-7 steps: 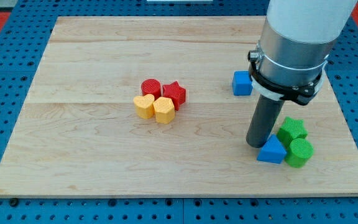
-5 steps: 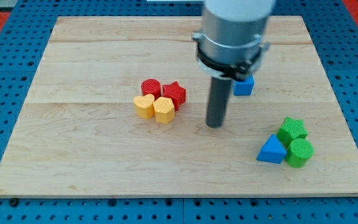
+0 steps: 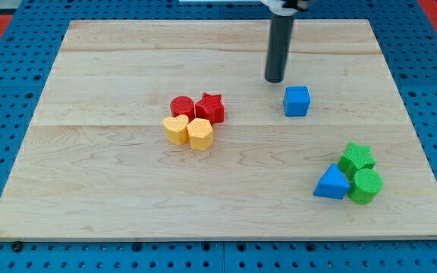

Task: Slide blue cube towards group of blocks

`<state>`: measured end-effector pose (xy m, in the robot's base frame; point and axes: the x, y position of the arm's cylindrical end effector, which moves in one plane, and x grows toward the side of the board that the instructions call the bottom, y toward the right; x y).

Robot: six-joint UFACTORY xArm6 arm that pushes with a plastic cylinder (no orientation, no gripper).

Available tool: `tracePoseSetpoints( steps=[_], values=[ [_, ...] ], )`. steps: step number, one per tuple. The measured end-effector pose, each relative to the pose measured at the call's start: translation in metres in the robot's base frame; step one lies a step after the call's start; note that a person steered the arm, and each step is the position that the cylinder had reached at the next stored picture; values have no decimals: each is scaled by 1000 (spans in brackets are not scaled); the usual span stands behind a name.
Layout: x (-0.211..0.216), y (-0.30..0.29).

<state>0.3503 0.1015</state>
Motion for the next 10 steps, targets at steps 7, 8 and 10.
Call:
tracePoseSetpoints(
  steps=[7,8,10],
  values=[
    [116,31],
    [118,27],
    [124,19]
  ],
)
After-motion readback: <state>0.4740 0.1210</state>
